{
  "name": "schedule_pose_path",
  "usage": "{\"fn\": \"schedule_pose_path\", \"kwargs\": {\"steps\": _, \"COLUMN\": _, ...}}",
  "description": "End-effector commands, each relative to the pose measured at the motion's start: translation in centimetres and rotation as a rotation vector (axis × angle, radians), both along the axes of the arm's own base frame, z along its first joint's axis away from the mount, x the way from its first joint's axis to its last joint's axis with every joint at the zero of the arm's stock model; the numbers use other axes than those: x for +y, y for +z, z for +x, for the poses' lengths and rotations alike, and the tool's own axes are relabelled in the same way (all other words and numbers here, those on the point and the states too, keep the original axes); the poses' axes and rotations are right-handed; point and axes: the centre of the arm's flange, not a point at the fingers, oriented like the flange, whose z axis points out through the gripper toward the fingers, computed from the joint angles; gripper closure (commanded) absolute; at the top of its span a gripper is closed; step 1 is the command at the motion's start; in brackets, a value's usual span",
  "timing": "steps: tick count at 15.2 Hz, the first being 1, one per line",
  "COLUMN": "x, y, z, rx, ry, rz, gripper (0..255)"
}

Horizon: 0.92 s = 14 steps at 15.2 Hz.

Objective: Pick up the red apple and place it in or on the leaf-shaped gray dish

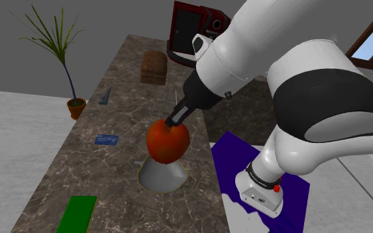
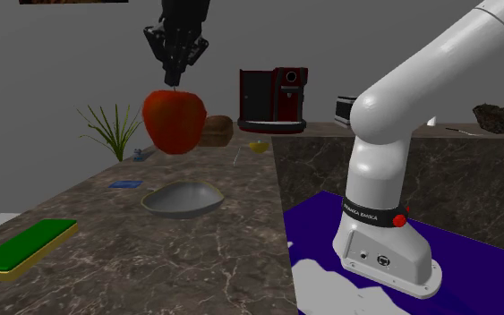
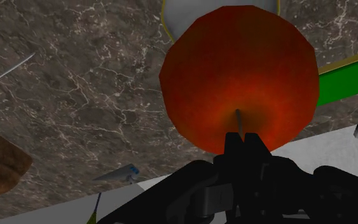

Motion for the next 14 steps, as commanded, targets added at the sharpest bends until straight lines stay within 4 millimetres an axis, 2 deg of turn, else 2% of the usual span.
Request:
{"fn": "schedule_pose_path", "kwargs": {"steps": 1, "x": 0.1, "y": -1.1, "z": -0.1, "rx": -0.001, "ry": 0.000, "rz": 0.001, "gripper": 255}}
{"fn": "schedule_pose_path", "kwargs": {"steps": 14, "x": 0.1, "y": -7.9, "z": -0.1, "rx": -0.001, "ry": 0.000, "rz": 0.001, "gripper": 255}}
